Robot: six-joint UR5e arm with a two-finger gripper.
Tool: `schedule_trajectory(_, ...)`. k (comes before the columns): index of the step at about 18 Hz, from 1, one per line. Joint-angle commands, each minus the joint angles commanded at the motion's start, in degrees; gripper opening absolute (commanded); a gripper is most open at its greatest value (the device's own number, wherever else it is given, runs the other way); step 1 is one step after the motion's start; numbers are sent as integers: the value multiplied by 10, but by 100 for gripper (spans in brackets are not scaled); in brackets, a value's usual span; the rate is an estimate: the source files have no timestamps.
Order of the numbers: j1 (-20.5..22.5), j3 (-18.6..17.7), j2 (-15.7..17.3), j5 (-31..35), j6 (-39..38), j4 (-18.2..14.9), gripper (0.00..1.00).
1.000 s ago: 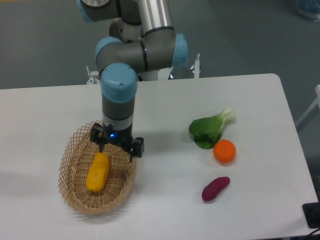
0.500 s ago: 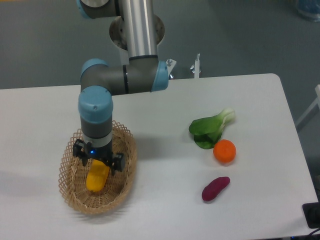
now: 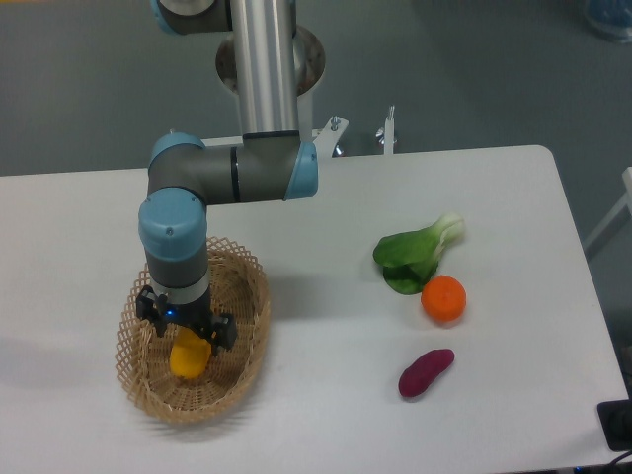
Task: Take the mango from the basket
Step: 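Close the gripper around the yellow mango inside the basket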
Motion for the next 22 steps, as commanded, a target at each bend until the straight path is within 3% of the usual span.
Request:
schedule_trajectory(6, -4, 0, 0, 0, -1, 2, 97)
schedule_trajectory(9, -5, -1, 0, 0, -9, 2, 76)
schedule_trajectory(11, -5, 1, 2, 3, -11, 2, 54)
schedule_trajectory(18, -5, 2, 6, 11, -6, 3, 49)
schedule_trajectory(22, -4, 6, 26, 20, -2, 1, 49)
